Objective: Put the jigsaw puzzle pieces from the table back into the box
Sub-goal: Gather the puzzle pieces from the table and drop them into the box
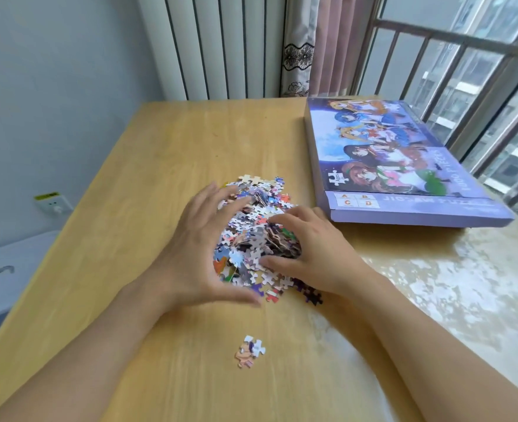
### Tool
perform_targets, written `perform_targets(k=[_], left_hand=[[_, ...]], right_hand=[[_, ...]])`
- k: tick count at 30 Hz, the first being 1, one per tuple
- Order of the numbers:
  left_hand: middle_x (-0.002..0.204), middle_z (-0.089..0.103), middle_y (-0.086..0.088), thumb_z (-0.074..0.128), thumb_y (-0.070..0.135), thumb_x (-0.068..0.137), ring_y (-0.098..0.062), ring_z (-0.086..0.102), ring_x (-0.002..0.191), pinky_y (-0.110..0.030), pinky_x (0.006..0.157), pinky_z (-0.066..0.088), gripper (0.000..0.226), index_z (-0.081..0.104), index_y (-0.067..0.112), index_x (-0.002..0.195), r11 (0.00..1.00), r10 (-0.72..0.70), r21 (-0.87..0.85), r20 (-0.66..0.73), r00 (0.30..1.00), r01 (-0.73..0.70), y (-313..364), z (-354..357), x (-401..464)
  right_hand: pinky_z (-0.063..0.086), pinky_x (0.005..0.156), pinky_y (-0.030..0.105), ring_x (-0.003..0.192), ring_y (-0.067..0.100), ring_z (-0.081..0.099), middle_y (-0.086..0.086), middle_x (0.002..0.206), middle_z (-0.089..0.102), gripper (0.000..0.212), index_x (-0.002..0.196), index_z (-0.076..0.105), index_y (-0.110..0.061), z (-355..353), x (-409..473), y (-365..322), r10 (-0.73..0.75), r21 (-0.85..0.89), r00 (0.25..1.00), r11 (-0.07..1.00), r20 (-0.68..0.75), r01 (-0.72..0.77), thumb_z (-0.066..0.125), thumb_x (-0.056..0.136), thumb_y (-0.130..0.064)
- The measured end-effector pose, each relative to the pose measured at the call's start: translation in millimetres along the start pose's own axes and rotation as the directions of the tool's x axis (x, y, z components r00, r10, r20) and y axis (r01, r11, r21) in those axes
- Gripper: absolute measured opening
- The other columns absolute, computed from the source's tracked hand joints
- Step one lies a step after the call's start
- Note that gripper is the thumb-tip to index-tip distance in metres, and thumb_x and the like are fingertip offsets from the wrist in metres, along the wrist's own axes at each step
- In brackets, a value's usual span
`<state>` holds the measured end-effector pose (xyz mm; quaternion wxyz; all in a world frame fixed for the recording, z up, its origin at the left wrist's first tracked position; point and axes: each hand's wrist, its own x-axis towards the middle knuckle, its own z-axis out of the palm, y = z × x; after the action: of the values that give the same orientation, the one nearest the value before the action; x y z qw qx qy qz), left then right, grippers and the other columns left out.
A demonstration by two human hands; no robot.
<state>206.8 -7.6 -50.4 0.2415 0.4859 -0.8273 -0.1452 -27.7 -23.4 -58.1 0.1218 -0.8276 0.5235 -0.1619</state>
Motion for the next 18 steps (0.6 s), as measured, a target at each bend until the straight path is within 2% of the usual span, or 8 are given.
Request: perform_targets(k=[1, 3, 5, 6, 8, 10, 14, 18], left_hand=[[0.161, 0.01, 0.024, 0.056, 0.097, 0.047, -0.014, 0.0, 0.154, -0.038, 0.125, 0.004, 0.122, 0.027, 0.044, 0.153, 0.999, 0.02, 0.029, 0.043, 0.999, -0.022, 2.6, 3.4, -0.7], [0.158, -0.003, 0.032, 0.05, 0.101, 0.044, -0.021, -0.004, 0.155, -0.045, 0.125, -0.005, 0.119, 0.015, 0.058, 0.15, 0.993, 0.008, 0.116, 0.131, 0.991, -0.023, 6.3, 10.0, -1.8], [0.162, -0.013, 0.025, 0.062, 0.099, 0.035, -0.017, -0.02, 0.152, -0.047, 0.122, -0.013, 0.145, -0.002, 0.049, 0.155, 0.98, 0.076, 0.155, 0.287, 0.955, -0.125, 9.3, 9.8, -9.7], [0.163, -0.017, 0.021, 0.068, 0.095, 0.033, -0.014, -0.026, 0.15, -0.047, 0.121, -0.014, 0.153, -0.007, 0.045, 0.156, 0.973, 0.092, 0.172, 0.314, 0.945, -0.152, 12.0, 6.2, -13.3], [0.163, -0.018, 0.02, 0.069, 0.095, 0.036, -0.01, -0.027, 0.149, -0.05, 0.123, -0.009, 0.152, -0.008, 0.043, 0.156, 0.973, 0.089, 0.183, 0.247, 0.965, -0.137, 17.6, -4.2, -17.4], [0.164, -0.013, 0.021, 0.062, 0.098, 0.044, -0.007, -0.023, 0.15, -0.052, 0.125, -0.001, 0.141, -0.004, 0.044, 0.157, 0.985, 0.03, 0.163, 0.149, 0.988, -0.054, 9.7, 0.3, -8.8], [0.164, 0.0, 0.021, 0.051, 0.102, 0.049, -0.004, -0.011, 0.152, -0.043, 0.126, 0.008, 0.132, 0.006, 0.042, 0.157, 0.988, -0.112, 0.114, 0.044, 0.993, 0.107, -6.7, 12.9, 2.5], [0.164, 0.012, 0.017, 0.05, 0.1, 0.055, -0.005, -0.001, 0.152, -0.038, 0.125, 0.012, 0.124, 0.016, 0.038, 0.157, 0.99, -0.099, 0.099, 0.005, 0.995, 0.098, -15.3, 17.0, 1.6]], right_hand=[[0.045, 0.093, 0.036, 0.111, 0.015, 0.042, -0.008, 0.127, 0.052, 0.065, 0.136, 0.052, -0.034, -0.6, 0.1, -0.2, -0.012, 0.004, 1.0, 1.0, -0.023, 0.012, 0.064, 0.082, -0.068], [0.046, 0.089, 0.035, 0.107, 0.015, 0.045, -0.008, 0.124, 0.055, 0.055, 0.133, 0.056, -0.032, -1.1, 0.0, 0.0, -0.027, 0.007, 0.998, 1.0, -0.05, 0.027, 0.065, 0.086, -0.059], [0.047, 0.089, 0.035, 0.111, 0.017, 0.046, -0.008, 0.126, 0.055, 0.055, 0.136, 0.053, -0.032, -1.1, 0.4, -0.6, -0.034, -0.009, 0.998, 0.999, -0.049, 0.034, 0.066, 0.088, -0.055], [0.047, 0.09, 0.036, 0.115, 0.018, 0.046, -0.007, 0.129, 0.054, 0.06, 0.14, 0.049, -0.033, -0.5, 1.0, -0.7, -0.039, -0.026, 0.998, 0.999, -0.043, 0.038, 0.066, 0.087, -0.055], [0.047, 0.093, 0.038, 0.121, 0.019, 0.043, -0.007, 0.136, 0.05, 0.071, 0.149, 0.039, -0.035, 1.5, 2.8, -2.5, -0.039, -0.065, 0.999, 0.997, -0.027, 0.038, 0.063, 0.087, -0.06], [0.047, 0.094, 0.039, 0.124, 0.02, 0.042, -0.005, 0.138, 0.049, 0.072, 0.15, 0.035, -0.039, 4.2, 5.4, -5.4, -0.033, -0.109, 0.999, 0.994, -0.023, 0.031, 0.059, 0.088, -0.065], [0.051, 0.088, 0.043, 0.118, 0.026, 0.047, -0.001, 0.129, 0.055, 0.053, 0.141, 0.047, -0.035, 5.2, 8.6, -10.3, -0.06, -0.123, 0.998, 0.991, -0.035, 0.055, 0.063, 0.092, -0.042], [0.051, 0.079, 0.043, 0.106, 0.026, 0.055, -0.001, 0.117, 0.064, 0.038, 0.128, 0.057, -0.025, -0.9, 4.8, -7.5, -0.086, -0.099, 0.991, 0.992, -0.107, 0.075, 0.067, 0.092, -0.031]])
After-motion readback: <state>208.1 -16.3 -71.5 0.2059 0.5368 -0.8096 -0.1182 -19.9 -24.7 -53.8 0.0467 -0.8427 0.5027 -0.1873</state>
